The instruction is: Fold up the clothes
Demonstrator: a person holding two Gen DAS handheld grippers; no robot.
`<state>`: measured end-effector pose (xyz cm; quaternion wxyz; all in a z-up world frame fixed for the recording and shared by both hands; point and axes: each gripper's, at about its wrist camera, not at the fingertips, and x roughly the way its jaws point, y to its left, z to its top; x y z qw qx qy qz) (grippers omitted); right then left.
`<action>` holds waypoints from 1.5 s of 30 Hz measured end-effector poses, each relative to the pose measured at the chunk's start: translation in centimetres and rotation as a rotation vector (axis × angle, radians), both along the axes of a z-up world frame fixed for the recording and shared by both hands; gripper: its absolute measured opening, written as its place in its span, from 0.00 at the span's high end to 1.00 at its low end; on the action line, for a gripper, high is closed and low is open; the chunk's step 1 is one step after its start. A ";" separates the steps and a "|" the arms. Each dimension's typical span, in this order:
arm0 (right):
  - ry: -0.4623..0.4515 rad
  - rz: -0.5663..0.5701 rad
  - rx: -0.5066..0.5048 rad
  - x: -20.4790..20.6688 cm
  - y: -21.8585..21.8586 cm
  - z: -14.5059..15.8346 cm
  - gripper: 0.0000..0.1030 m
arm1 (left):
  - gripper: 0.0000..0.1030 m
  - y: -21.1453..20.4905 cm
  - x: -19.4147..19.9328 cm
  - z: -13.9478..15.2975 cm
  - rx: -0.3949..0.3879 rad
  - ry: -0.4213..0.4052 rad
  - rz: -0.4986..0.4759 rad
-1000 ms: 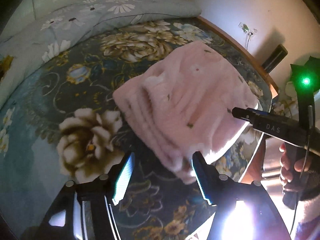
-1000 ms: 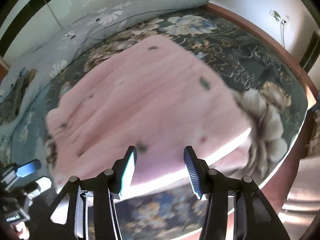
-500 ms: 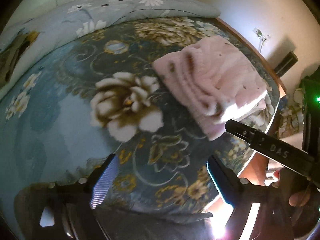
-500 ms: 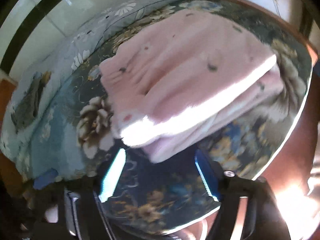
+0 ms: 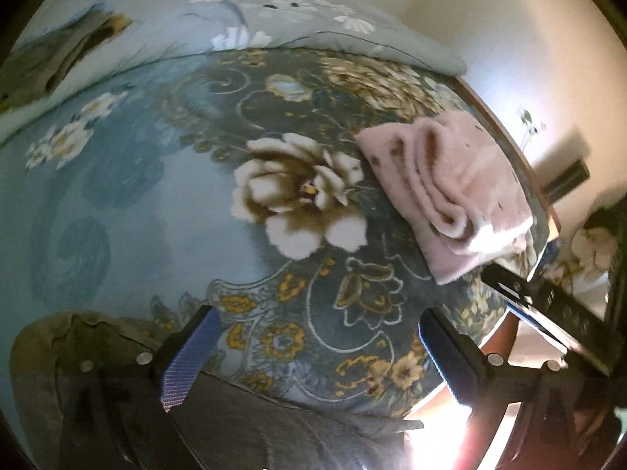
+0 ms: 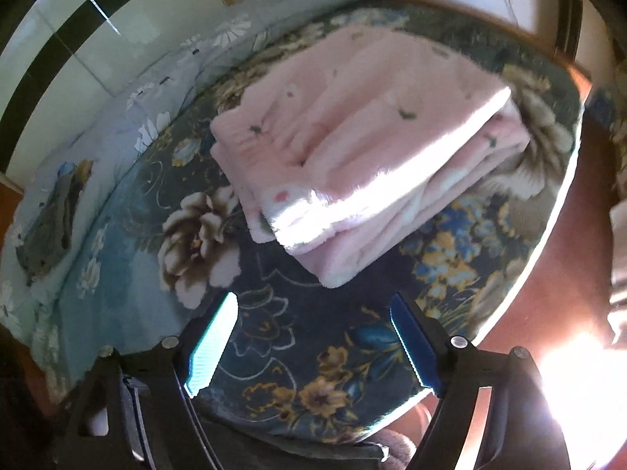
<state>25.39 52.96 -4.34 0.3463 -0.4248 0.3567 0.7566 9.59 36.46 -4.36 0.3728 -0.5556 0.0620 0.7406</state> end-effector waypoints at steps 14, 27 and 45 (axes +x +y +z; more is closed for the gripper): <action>-0.089 0.001 -0.007 -1.5 -3.5 0.0 0.21 | 0.00 -0.9 0.1 1.6 -0.023 0.105 -0.011; -0.119 0.038 0.011 -2.8 -4.6 0.6 0.21 | 0.00 -0.9 0.0 1.4 -0.043 0.096 -0.022; -0.113 0.052 -0.011 -3.1 -5.2 0.3 0.21 | 0.00 -1.7 -0.9 0.7 -0.035 0.044 0.034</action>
